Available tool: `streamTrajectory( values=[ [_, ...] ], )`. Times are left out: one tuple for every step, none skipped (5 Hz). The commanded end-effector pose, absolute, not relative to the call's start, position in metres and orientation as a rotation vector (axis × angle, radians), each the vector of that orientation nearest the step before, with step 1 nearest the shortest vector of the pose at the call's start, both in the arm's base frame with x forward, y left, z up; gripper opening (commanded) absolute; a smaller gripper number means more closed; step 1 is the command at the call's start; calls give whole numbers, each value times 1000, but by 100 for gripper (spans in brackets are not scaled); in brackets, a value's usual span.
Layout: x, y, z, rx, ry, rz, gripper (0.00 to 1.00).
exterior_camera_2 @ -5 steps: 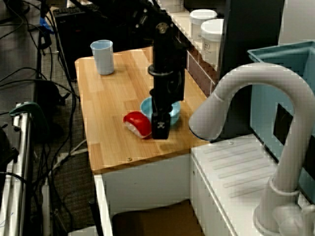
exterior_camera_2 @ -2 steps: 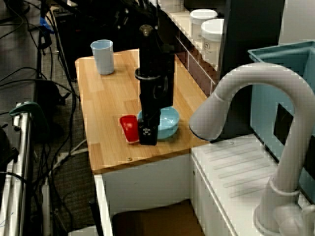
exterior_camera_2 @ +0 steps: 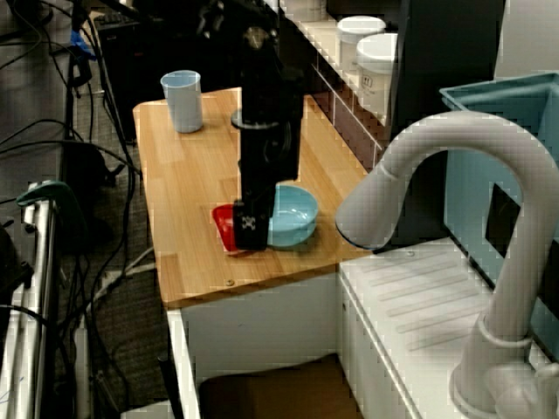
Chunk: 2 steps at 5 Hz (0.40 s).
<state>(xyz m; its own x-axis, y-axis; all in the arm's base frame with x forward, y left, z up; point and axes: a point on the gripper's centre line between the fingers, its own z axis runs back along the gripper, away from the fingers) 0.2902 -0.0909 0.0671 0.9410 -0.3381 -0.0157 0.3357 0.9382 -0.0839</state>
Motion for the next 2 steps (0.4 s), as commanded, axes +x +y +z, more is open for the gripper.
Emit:
streamTrajectory(
  values=[
    [289, -62, 101, -54, -90, -315, 100],
    [287, -45, 100, -29, -101, -290, 100]
  ],
)
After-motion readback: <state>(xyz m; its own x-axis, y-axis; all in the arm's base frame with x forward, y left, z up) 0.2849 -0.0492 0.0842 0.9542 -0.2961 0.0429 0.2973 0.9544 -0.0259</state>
